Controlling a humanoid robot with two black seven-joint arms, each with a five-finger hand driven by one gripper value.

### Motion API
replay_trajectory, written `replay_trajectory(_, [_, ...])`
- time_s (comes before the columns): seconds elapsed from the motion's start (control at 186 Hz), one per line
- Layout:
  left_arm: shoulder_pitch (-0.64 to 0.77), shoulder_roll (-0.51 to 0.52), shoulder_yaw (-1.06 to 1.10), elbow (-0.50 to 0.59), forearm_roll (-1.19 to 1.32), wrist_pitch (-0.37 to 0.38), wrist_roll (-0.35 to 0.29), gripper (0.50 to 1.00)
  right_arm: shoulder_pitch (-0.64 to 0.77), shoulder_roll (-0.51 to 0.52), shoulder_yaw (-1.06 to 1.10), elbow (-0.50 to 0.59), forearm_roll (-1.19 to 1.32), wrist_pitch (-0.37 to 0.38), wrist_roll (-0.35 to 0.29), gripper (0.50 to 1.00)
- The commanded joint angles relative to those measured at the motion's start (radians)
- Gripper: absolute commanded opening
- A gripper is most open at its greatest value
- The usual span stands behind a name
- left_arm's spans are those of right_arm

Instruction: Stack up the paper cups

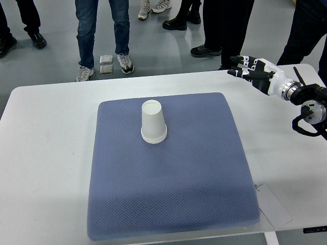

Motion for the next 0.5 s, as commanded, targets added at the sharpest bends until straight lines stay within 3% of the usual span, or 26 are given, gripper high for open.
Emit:
replay_trajectory(0.0, [0.0, 0.0, 0.0, 0.0, 0.0, 0.0, 0.0, 1.0, -0.027, 0.017, 0.026, -0.011, 0.002, 0.001, 0.001, 0.911])
replay_trajectory(0.494, [0.0, 0.0, 0.0, 0.0, 0.0, 0.0, 0.0, 1.0, -0.082, 0.086, 0.11, -0.081, -0.006, 0.004, 0.012, 0.913])
